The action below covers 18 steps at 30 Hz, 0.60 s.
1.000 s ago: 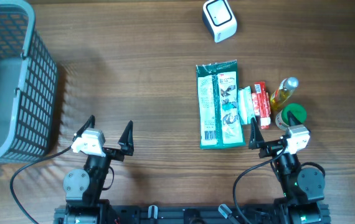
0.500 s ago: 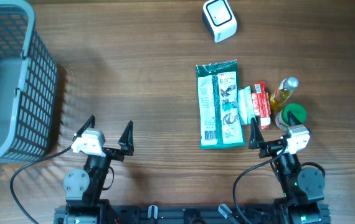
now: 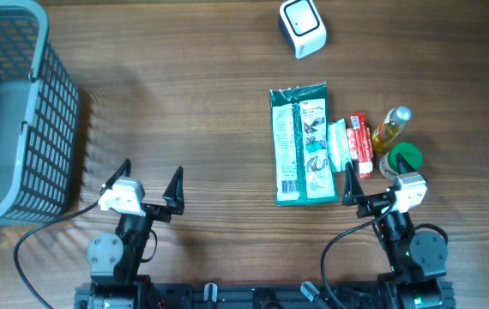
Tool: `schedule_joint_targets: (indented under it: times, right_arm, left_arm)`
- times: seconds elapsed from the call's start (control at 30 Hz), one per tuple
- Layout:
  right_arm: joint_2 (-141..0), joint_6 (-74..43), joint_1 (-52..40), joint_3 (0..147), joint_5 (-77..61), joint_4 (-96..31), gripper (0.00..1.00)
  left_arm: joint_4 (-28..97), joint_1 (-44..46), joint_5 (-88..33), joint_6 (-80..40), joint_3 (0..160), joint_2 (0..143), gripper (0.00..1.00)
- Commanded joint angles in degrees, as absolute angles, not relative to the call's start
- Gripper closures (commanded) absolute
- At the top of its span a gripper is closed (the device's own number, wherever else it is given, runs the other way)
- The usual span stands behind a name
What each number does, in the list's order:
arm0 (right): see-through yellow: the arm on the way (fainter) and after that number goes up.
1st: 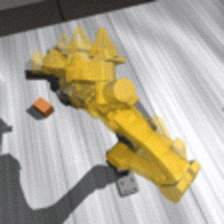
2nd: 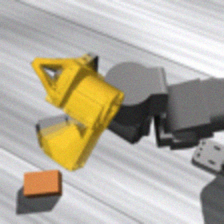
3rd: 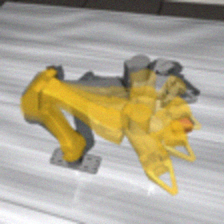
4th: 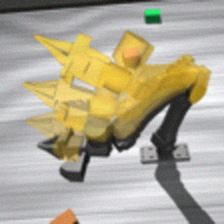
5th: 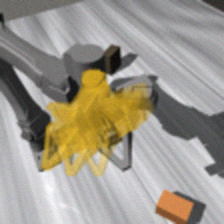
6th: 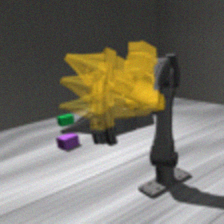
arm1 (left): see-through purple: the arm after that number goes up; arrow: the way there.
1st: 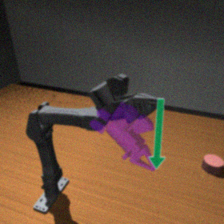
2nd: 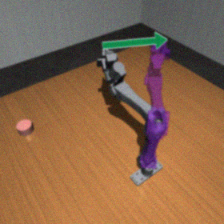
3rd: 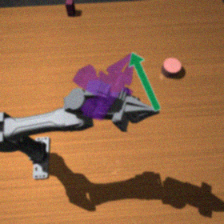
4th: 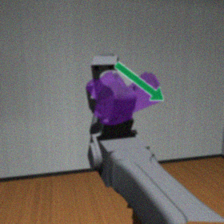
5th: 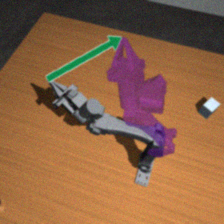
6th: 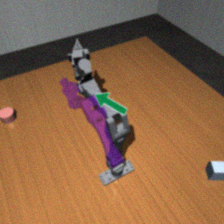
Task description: Scan the item barcode
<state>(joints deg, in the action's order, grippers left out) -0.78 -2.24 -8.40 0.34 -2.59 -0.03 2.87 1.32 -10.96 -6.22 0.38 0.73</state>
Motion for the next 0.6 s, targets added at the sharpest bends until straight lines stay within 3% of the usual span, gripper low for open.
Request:
schedule_joint_targets:
  times: [0.0, 0.57]
  right_arm:
    - [-0.21, -1.54, -8.16, 0.30, -3.49, 0.10, 0.00]
    - [-0.21, -1.52, -8.16, 0.30, -3.49, 0.12, 0.00]
  left_arm:
    - [3.49, 0.84, -10.46, -4.91, 0.32, 0.32, 0.00]
    - [3.49, 0.84, -10.46, -4.91, 0.32, 0.32, 0.00]
